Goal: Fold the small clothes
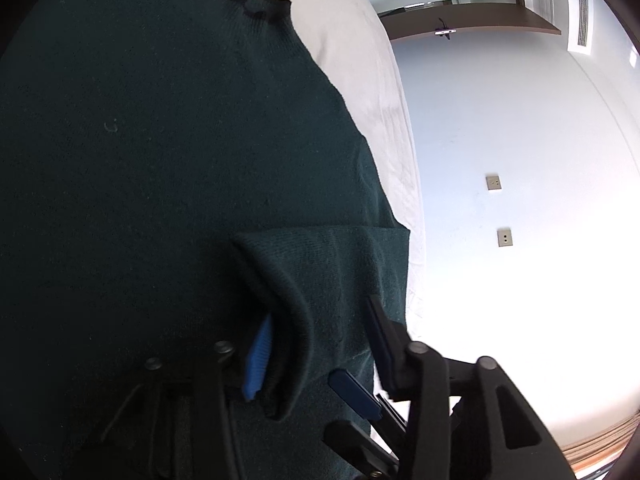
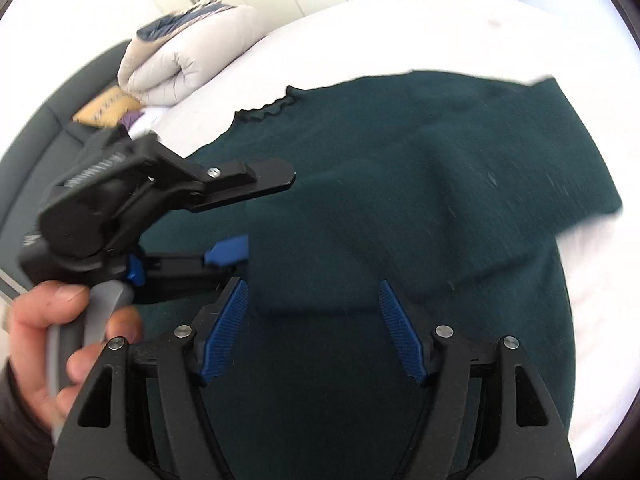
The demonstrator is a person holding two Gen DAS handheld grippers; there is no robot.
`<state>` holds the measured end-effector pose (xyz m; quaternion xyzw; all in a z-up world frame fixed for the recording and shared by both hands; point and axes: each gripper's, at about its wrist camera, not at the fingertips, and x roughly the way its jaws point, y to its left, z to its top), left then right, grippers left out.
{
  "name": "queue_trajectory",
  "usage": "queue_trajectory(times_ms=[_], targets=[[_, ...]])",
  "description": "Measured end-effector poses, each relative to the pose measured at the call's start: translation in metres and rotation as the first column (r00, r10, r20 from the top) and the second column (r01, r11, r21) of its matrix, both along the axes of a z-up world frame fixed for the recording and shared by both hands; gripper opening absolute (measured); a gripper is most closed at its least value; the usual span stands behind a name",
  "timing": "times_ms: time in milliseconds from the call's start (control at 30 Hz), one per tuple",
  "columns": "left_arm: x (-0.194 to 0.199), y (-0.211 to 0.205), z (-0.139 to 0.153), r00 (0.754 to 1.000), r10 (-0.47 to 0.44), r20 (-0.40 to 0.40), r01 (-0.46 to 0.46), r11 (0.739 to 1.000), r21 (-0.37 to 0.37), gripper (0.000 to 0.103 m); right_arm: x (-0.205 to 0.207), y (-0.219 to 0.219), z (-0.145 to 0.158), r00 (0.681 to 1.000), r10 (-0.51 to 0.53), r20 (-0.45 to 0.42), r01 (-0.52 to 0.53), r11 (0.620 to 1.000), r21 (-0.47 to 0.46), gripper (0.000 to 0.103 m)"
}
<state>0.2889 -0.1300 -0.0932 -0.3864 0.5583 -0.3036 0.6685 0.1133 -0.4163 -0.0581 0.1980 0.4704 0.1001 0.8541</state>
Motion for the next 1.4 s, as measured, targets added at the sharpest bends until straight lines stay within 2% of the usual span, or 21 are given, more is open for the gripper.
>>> queue_trajectory(times_ms=[33,67,133,267,333,433,600,767,867,1100,1400], targets=[[0.001,-0.003,-0.002,1.0,-0.001,-0.002,0.001,1.0,0.018,0.016,-0.005,-0.008,-0.002,1.0,-0.02,-0.011,0.02,0.999,0.043,0.067],[0.002,-0.003,-0.003,1.0,-0.003,0.001,0.003,0.999,0.036,0.01,-0.011,-0.017,-0.004,0.999,-0.039,-0.014,0.04,0.995,0.088,0.067],[0.004,0.0,0.003,1.0,-0.004,0.024,0.003,0.999,0.051,0.008,-0.021,-0.03,-0.009,0.997,-0.083,-0.007,0.083,0.984,0.16,0.067],[0.014,0.023,0.032,0.993,0.011,0.118,-0.02,0.997,0.071,0.007,-0.036,-0.048,-0.021,0.985,-0.173,0.007,0.167,0.958,0.234,0.067],[0.022,0.041,0.05,0.985,0.037,0.168,-0.052,0.995,0.09,0.007,-0.039,-0.056,-0.025,0.977,-0.211,0.014,0.199,0.938,0.284,0.067],[0.034,0.076,0.064,0.973,0.092,0.212,-0.118,0.986,0.114,0.007,-0.038,-0.06,-0.029,0.969,-0.247,0.013,0.23,0.921,0.313,0.067],[0.049,0.129,0.055,0.961,0.172,0.217,-0.21,0.964,0.164,0.007,-0.036,-0.057,-0.032,0.968,-0.249,0.023,0.232,0.928,0.293,0.067],[0.053,0.176,0.018,0.961,0.221,0.165,-0.254,0.944,0.209,0.007,-0.045,-0.063,-0.031,0.965,-0.259,0.028,0.239,0.924,0.3,0.067],[0.054,0.183,0.006,0.958,0.242,0.154,-0.273,0.934,0.232,0.007,-0.047,-0.064,-0.031,0.965,-0.26,0.032,0.239,0.926,0.291,0.067],[0.063,0.194,0.003,0.947,0.269,0.178,-0.309,0.915,0.261,0.007,-0.05,-0.064,-0.03,0.965,-0.259,0.04,0.238,0.931,0.276,0.067],[0.066,0.201,-0.004,0.944,0.269,0.19,-0.315,0.906,0.283,0.007,-0.054,-0.067,-0.019,0.966,-0.257,0.023,0.244,0.939,0.244,0.067]])
